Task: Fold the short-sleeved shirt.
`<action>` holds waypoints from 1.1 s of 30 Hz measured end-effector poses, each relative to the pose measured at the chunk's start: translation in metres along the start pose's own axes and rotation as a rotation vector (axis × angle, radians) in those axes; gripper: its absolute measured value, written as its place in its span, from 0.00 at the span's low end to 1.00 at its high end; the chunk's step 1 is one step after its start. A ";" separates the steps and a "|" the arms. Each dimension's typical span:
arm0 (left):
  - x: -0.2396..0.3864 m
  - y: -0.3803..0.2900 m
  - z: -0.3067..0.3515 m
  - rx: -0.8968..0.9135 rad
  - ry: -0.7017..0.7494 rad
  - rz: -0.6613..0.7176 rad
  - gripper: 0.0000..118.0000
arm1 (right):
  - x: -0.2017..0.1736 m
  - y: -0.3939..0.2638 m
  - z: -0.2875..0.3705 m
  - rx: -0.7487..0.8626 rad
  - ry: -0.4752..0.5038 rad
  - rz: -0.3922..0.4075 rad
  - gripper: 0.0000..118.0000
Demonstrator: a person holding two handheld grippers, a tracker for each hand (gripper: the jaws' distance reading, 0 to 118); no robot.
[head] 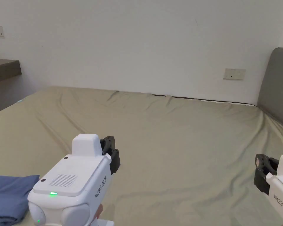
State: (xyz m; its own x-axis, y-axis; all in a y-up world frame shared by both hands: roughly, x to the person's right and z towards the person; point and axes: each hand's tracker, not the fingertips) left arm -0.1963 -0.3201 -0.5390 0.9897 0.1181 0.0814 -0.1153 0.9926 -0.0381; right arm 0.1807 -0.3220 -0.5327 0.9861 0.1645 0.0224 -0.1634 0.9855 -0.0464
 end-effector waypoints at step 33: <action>0.003 -0.059 -0.005 0.020 0.116 -0.168 0.86 | -0.042 -0.067 -0.012 -0.116 -0.160 0.048 0.91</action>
State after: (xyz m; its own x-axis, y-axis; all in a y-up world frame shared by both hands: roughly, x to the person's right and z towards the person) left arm -0.1857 -0.3789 -0.5417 0.9982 -0.0523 -0.0307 0.0519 0.9986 -0.0138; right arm 0.1507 -0.3957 -0.5422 0.9585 0.2248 0.1755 -0.1964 0.9665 -0.1655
